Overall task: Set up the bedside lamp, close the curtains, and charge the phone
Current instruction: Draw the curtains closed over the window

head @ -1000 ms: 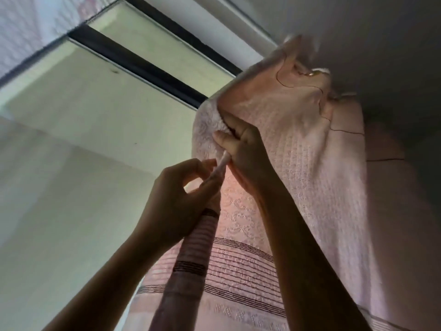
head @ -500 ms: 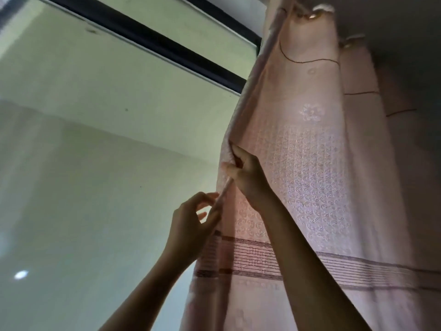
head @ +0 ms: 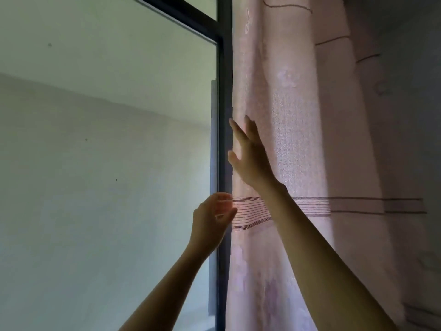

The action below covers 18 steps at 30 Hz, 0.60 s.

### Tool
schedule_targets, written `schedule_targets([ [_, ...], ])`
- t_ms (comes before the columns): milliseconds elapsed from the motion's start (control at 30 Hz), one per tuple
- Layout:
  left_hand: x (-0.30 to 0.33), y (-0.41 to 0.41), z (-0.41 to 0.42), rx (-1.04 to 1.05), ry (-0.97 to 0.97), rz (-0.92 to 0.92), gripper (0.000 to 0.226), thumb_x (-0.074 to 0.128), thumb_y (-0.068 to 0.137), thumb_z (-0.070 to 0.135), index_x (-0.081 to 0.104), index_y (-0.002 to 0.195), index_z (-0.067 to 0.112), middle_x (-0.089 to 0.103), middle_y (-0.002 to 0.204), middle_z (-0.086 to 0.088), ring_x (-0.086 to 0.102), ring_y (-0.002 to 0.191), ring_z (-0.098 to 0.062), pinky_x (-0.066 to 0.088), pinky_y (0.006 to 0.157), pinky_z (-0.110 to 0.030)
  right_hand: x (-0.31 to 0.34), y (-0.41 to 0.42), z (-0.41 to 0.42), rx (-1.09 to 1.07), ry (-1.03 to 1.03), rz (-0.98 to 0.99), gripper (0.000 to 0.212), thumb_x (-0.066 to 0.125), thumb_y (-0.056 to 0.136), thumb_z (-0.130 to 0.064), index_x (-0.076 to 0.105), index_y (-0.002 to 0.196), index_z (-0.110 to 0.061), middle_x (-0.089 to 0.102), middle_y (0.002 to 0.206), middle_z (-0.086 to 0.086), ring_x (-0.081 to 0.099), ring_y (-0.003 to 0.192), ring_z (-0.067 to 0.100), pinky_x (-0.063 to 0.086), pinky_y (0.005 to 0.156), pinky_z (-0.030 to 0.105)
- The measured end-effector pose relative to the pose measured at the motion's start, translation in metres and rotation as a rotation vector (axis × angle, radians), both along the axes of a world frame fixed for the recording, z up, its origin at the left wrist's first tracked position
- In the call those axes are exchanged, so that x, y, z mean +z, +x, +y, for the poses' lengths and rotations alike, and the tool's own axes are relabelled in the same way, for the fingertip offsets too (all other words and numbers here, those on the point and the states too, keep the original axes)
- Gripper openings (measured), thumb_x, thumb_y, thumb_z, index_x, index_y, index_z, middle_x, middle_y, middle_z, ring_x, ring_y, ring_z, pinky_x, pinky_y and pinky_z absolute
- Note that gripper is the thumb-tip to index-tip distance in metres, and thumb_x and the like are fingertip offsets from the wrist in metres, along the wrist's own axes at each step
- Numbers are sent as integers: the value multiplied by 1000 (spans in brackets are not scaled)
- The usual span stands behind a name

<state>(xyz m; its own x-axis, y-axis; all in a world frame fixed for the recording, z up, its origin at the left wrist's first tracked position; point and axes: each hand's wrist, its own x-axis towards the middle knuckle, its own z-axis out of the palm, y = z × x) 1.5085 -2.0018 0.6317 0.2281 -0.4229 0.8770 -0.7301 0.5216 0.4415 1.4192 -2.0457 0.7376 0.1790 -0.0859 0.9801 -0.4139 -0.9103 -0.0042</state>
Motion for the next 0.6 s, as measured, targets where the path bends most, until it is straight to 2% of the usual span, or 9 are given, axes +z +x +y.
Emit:
schedule_targets([
  [100,-14,0,-6,70,43,-29,24,61,85,20,59,107,10,69,105,-6,65,89,-14,48,79,-19,-9,-10,-5,-4,-26,16,54,53,89,-11,34,139,-20,14,154,8,3,144,24,24,112,39],
  [267,-33,21,3,271,113,-64,29,51,90,23,56,117,13,66,116,-5,63,102,-17,43,86,-20,-30,-8,-18,24,53,80,52,52,90,-14,34,139,-20,22,153,6,12,143,23,24,112,39],
  [400,-49,46,21,573,208,-319,42,44,93,29,41,133,15,50,137,-2,45,125,-18,34,104,-29,-60,14,-32,-6,141,148,57,51,90,-12,28,142,-19,21,153,9,13,142,25,27,111,40],
  [500,-61,70,36,749,254,-464,48,44,93,28,35,136,10,44,140,-8,37,130,-24,27,111,-36,-90,40,-36,55,213,190,62,53,89,-11,22,143,-19,21,153,8,9,143,24,28,110,39],
  [600,-76,94,55,910,272,-555,49,51,89,24,39,134,6,46,138,-14,38,130,-30,26,111,-46,-121,72,-34,110,195,144,62,53,90,-13,23,143,-19,24,152,7,12,143,22,31,108,36],
])
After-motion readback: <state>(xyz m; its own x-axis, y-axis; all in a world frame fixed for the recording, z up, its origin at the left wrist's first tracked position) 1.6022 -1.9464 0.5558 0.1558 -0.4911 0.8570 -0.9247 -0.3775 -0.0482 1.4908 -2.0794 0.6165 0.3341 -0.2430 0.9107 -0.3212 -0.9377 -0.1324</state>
